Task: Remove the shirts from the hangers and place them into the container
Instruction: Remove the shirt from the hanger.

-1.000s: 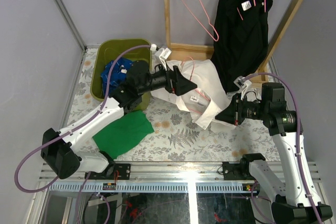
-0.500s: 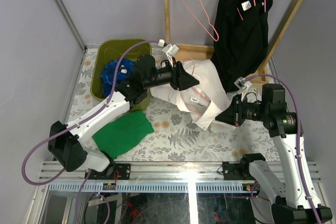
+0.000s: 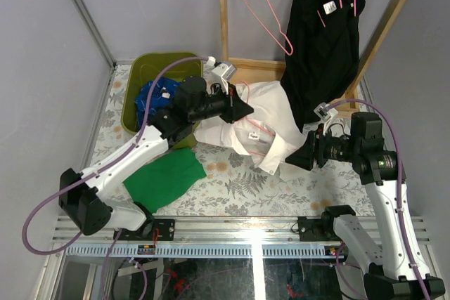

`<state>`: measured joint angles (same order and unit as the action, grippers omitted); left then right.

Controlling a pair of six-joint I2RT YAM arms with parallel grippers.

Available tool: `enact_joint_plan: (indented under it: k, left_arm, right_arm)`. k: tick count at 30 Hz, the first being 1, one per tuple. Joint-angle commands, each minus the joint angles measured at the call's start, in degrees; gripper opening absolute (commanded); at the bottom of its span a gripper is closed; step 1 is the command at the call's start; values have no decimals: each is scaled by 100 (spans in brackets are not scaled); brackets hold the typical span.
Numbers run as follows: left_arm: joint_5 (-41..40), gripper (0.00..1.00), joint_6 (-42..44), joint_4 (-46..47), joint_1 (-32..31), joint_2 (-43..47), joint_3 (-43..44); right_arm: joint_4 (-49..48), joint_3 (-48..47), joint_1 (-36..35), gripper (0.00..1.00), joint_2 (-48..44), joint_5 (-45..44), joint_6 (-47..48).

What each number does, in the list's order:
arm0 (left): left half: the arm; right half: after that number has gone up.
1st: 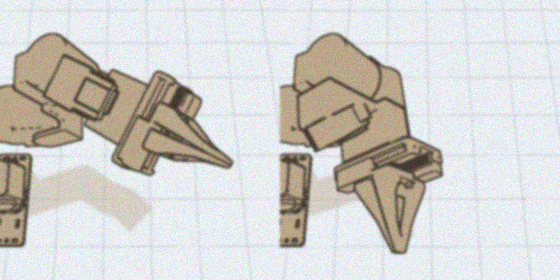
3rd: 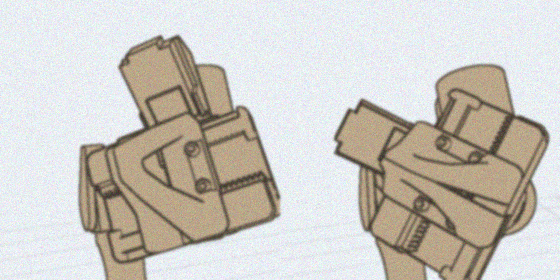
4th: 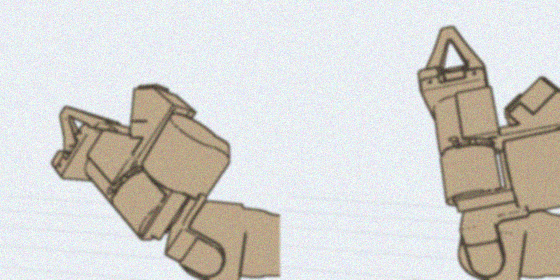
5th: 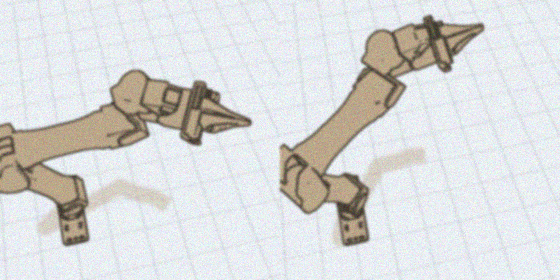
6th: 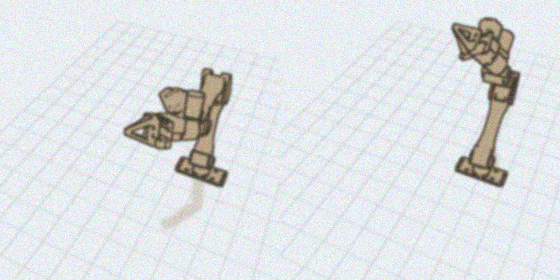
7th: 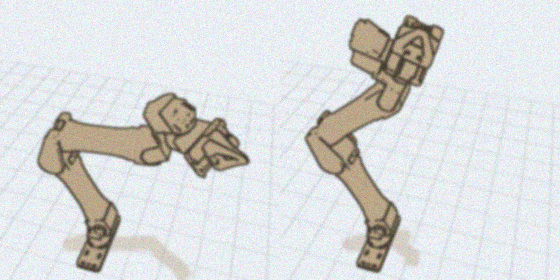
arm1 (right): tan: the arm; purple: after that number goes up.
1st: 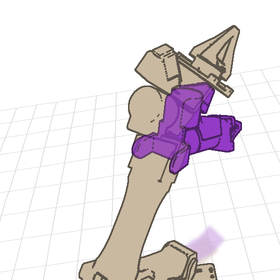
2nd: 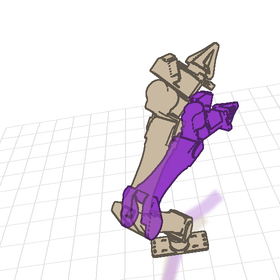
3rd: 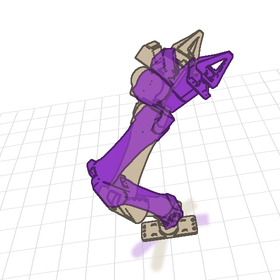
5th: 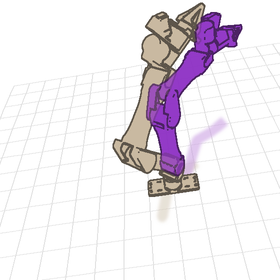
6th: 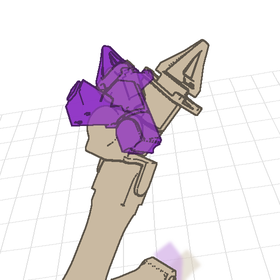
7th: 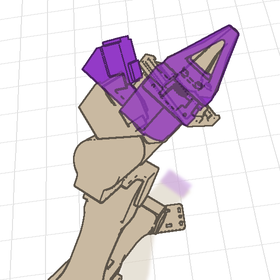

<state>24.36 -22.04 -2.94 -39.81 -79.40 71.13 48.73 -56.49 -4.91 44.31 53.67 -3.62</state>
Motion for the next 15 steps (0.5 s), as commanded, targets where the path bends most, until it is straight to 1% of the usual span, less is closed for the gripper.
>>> enact_joint_plan:
  k: [1,2,3,5,8,12,15]
  left_arm:
    - [-920,0,415,-548,-31,603,-129]
    - [-1102,0,441,-625,-35,687,-188]
    - [-1347,0,450,-771,-36,744,-214]
    - [-1666,0,566,-1130,-66,784,-159]
    - [-2109,0,697,-1600,-202,747,-29]
    - [-2543,0,789,-1866,-625,633,65]
    - [-3015,0,801,-2066,-897,483,198]
  right_arm:
    - [-220,-144,-37,63,84,-105,-58]
    - [-297,-149,-38,72,76,-182,-69]
    - [-399,-145,-34,75,53,-347,-152]
    - [-660,-111,-41,78,-35,-629,-340]
    - [-1033,-68,-44,79,-44,-635,-597]
    - [-1418,-143,-93,80,61,-832,-977]
    - [-1586,-220,-275,80,54,-974,-1134]
